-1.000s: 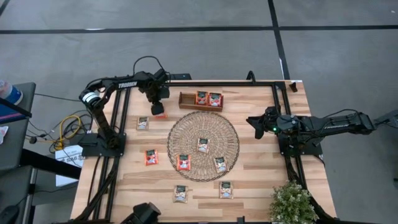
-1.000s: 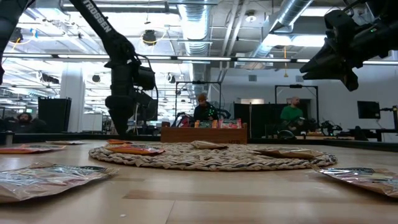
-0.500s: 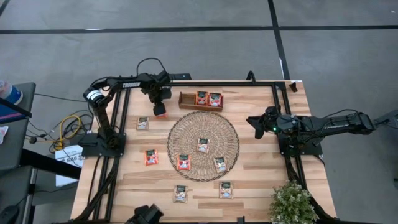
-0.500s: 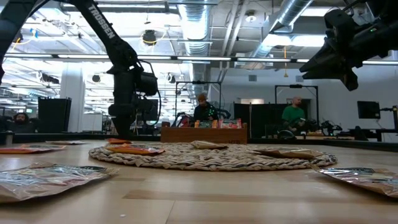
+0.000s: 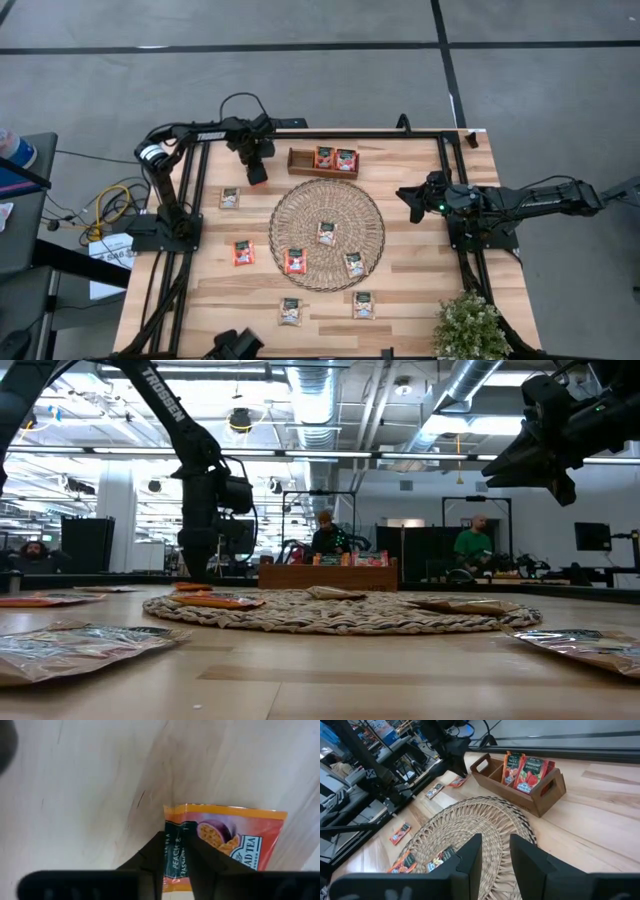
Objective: Pick & Place Tea
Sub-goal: Put the orange tea bag into the middle section of the wooden organizer
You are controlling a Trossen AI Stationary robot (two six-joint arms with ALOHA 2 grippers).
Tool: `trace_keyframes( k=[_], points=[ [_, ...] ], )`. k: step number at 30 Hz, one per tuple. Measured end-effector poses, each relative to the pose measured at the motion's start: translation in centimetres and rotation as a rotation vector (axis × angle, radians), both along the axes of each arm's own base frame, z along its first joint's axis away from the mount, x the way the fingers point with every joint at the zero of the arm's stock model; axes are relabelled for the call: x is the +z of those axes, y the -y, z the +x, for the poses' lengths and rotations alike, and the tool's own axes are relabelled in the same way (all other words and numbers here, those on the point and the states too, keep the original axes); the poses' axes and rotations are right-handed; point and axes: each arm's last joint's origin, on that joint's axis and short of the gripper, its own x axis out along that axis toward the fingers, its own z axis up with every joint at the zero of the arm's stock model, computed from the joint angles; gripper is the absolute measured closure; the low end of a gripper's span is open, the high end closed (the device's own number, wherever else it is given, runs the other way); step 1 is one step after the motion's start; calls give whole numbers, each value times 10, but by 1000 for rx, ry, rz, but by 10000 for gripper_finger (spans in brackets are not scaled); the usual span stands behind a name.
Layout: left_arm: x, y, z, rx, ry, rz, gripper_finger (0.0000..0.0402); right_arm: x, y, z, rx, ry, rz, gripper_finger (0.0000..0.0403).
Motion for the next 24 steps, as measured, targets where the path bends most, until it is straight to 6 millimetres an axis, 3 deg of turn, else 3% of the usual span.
trace_keyframes(
  k=[7,15,24],
  points=[
    [15,-10,9,6,-8,24,397,0,0,0,0,-1,0,310],
    [38,-20,18,3,-34,114,401,0,0,0,1,-6,-2,310],
    [67,-17,36,-43,-86,199,401,-3,0,-1,1,-31,-4,310]
  ],
)
